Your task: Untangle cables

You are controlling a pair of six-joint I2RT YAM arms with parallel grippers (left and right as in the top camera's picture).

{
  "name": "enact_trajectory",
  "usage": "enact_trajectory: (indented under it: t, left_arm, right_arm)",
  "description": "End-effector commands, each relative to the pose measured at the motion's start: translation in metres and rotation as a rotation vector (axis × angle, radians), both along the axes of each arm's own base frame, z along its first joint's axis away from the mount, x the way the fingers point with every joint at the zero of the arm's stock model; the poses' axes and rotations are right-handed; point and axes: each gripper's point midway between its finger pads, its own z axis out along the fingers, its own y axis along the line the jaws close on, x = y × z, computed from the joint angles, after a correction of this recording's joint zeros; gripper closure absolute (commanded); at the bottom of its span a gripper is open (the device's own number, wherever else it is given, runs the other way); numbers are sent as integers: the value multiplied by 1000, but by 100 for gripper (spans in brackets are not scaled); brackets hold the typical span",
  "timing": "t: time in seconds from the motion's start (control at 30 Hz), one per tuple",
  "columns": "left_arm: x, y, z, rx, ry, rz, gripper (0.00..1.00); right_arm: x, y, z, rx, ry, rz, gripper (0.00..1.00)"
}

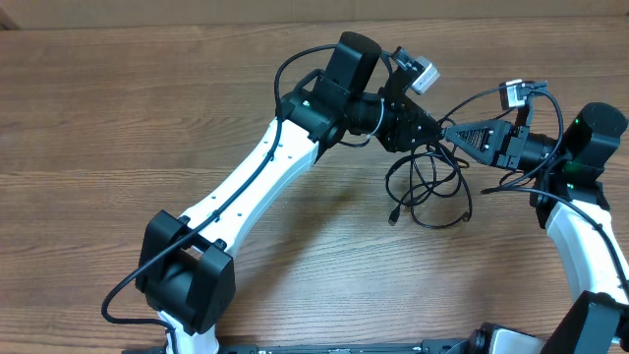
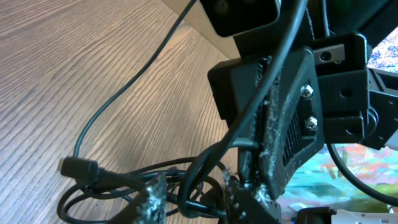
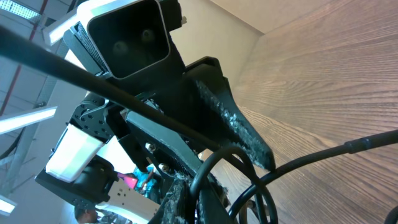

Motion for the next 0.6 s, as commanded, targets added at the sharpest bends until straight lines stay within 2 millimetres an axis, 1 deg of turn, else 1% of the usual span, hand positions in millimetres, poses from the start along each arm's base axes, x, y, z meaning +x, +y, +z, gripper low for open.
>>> enact_trajectory:
  t: [0.0,0.03,0.23,0.33,0.4,0.43,0.47,0.5,0.57]
  left_arm:
    - [-7,-5,9,-18,-28,-27,91]
    - [-7,-5,9,-19,-30,-27,96]
    - [-9,-9,12,-29,-33,-36,96]
    - [-8,-8,13,-33,-25,-28,96]
    - [-1,-6,18,-52,27,6,96]
    - [1,-4,23,-73,55,15,96]
    - [5,-3,32,-107,80,17,96]
    - [7,-2,39,-135,95,13,96]
    - [10,2,62,-219,123,-13,96]
  right_arm:
    - [-6,3,6,1,-18,38,96]
    - [-6,3,6,1,-18,38,96]
    - [-6,3,6,1,-17,38,96]
    - [-6,3,6,1,-18,38,96]
    - [-5,1,6,1,-19,32,82]
    - [-5,1,6,0,-22,30,71]
    - [-5,0,6,-1,-26,28,67]
    - [-5,0,6,-2,-28,27,68]
    - [-3,0,5,-10,-48,16,95]
